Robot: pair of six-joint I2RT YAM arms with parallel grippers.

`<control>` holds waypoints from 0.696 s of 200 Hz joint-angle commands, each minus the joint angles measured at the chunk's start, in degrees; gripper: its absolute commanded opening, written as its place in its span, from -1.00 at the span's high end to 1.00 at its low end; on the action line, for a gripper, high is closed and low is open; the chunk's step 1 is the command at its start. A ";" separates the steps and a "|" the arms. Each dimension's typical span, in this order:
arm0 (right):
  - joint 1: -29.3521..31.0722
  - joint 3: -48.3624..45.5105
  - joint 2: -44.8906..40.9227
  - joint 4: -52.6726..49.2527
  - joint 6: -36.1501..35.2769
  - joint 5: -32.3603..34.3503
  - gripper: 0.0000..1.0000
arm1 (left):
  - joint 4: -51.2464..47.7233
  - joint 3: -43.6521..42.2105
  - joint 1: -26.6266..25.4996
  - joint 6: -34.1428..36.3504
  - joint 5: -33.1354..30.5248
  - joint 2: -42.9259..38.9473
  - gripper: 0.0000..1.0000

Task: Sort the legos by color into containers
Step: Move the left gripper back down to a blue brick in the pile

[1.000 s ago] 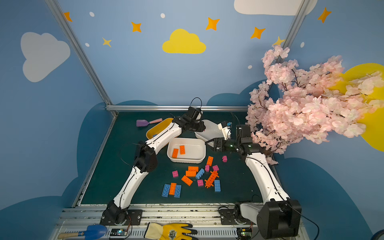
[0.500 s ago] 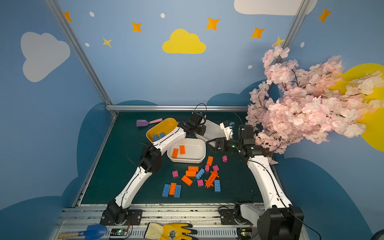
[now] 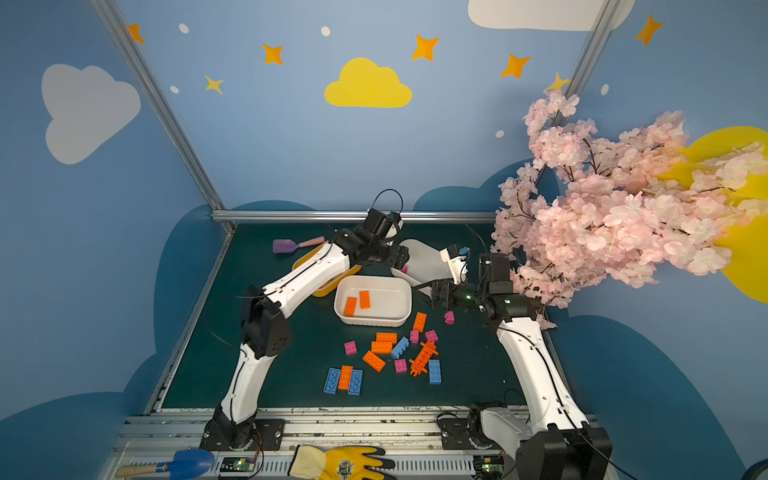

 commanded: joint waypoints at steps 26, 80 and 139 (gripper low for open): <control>1.56 -2.40 -0.76 1.07 0.96 -1.14 -0.89 | -4.22 -25.43 -2.81 -6.59 -0.60 -18.25 -0.78; 3.43 -2.62 0.60 1.16 1.05 -2.16 -0.88 | -8.22 -50.11 -6.46 -16.08 -4.13 -37.75 -0.85; 4.87 -3.05 0.56 0.80 1.38 -0.78 -0.88 | -9.72 -67.44 -14.25 -31.81 -4.80 -49.28 -0.82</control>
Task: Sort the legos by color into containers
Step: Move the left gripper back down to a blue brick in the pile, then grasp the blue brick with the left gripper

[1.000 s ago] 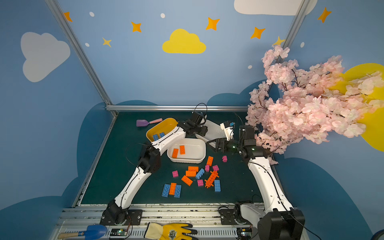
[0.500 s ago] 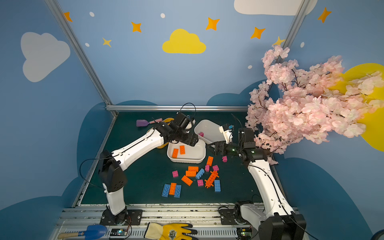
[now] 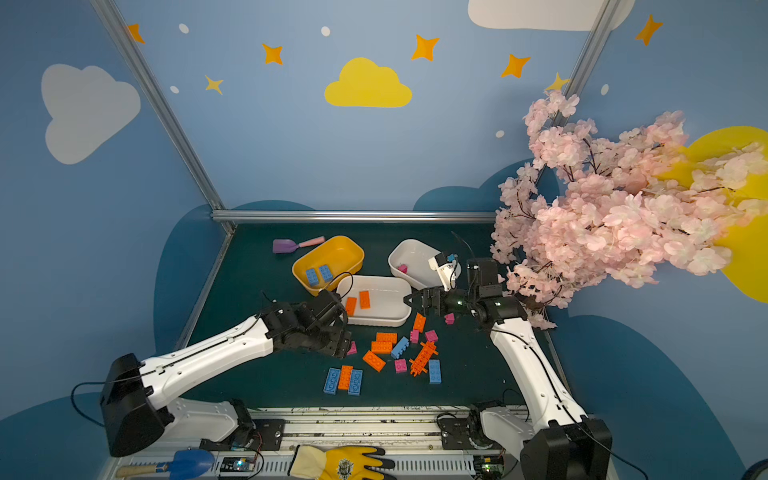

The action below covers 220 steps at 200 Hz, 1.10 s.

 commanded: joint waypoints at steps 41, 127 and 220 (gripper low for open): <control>1.00 -0.51 0.06 -0.25 0.14 0.61 -0.89 | 2.03 -10.27 -8.11 -13.23 -0.81 -0.47 -0.76; 1.08 -0.31 -0.29 -1.40 -0.36 1.27 -0.88 | 4.49 -11.39 -8.24 -12.07 -1.90 9.35 -0.40; 1.05 -0.05 -0.34 -1.77 -0.56 1.36 -0.89 | 7.00 -13.21 -7.77 -11.95 -2.28 11.19 -0.01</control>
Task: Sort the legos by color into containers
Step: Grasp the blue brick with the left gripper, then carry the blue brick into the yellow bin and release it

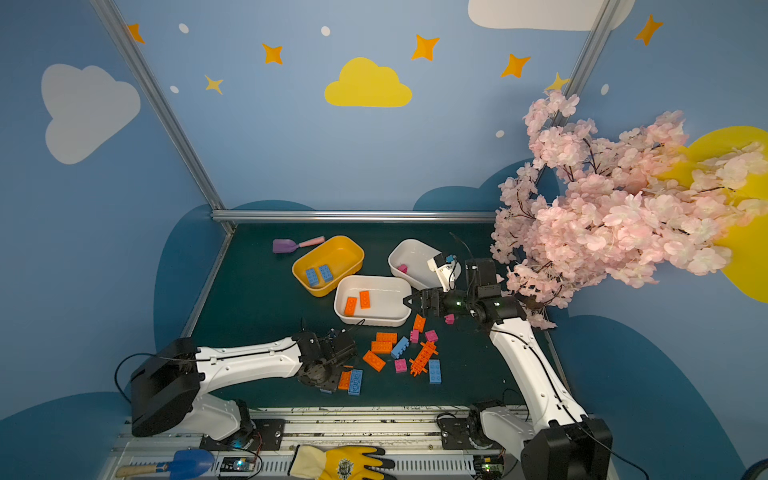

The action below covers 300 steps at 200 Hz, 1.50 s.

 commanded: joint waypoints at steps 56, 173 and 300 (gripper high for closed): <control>0.10 0.21 -0.31 -1.19 -0.57 0.60 -0.89 | -0.85 -0.38 2.51 2.58 0.65 -1.71 0.44; 0.81 1.01 3.11 6.37 4.98 -2.36 -0.89 | -4.43 29.22 30.91 29.90 0.41 4.14 0.46; 6.45 1.54 8.75 10.40 6.81 -1.17 -0.88 | -3.69 69.15 44.12 29.23 4.64 41.46 0.42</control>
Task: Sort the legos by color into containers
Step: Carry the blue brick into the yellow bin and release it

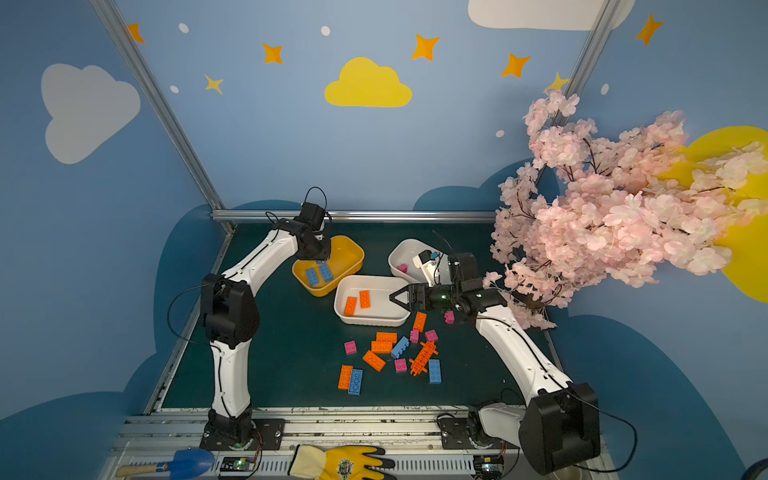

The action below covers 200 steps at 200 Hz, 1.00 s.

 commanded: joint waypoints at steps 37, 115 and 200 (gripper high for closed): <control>1.43 1.38 2.36 1.28 0.08 0.36 -0.88 | -0.41 9.61 1.33 -5.75 3.09 10.24 0.42; 2.09 1.03 3.04 0.47 -0.81 1.26 -0.88 | 1.95 16.23 0.63 13.04 -6.33 17.46 0.35; 2.57 2.95 3.37 -0.65 -1.29 1.43 -0.88 | 0.43 17.70 0.39 14.72 -4.06 14.34 -0.10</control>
